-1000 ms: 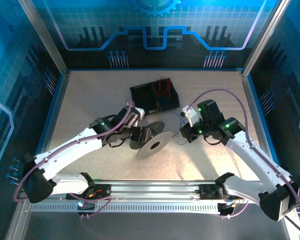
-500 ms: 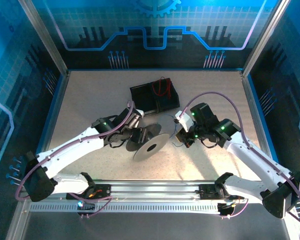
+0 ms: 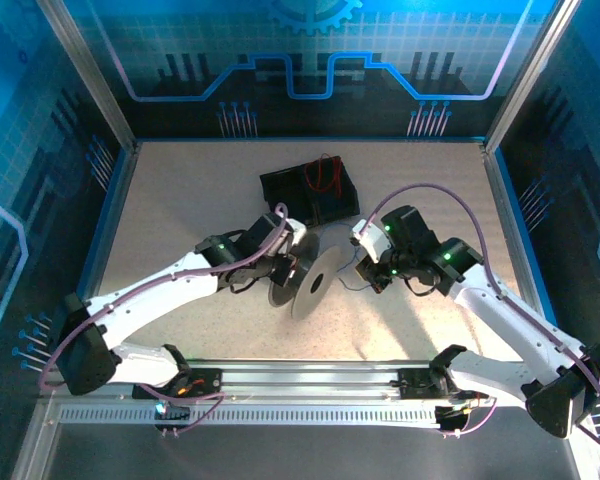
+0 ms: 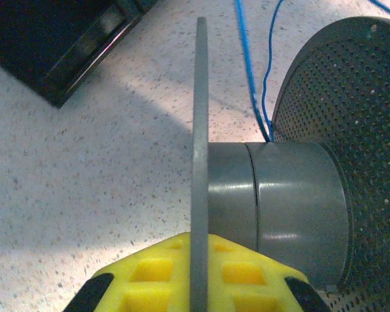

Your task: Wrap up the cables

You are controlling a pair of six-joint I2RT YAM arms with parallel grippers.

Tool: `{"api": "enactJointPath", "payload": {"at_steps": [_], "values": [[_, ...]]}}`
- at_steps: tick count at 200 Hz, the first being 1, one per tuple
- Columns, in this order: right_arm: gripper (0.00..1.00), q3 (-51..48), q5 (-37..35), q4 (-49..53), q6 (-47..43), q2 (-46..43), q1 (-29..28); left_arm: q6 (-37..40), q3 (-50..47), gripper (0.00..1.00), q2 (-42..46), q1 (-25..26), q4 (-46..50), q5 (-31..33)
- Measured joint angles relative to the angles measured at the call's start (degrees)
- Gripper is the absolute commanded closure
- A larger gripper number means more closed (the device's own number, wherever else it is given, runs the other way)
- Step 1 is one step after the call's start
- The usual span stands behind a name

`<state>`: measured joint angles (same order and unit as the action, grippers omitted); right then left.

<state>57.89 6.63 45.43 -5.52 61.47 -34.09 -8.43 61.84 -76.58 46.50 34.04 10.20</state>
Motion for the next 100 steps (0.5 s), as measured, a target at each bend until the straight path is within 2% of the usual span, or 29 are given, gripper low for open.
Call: {"api": "enactJointPath", "payload": {"at_steps": [22, 57, 100], "values": [[1.0, 2.99, 2.19, 2.51, -4.92, 0.87, 0.0, 6.8, 1.03, 1.0, -1.7, 1.62, -1.81, 0.28], [1.0, 5.75, 2.78, 6.71, -17.79, 3.89, 0.0, 17.84, 0.11, 1.0, -1.99, 1.66, -6.47, -0.55], [1.0, 6.05, 0.02, 10.12, -32.44, 8.0, 0.0, 24.28, -4.24, 1.0, 1.07, -0.02, -10.86, -5.84]]}}
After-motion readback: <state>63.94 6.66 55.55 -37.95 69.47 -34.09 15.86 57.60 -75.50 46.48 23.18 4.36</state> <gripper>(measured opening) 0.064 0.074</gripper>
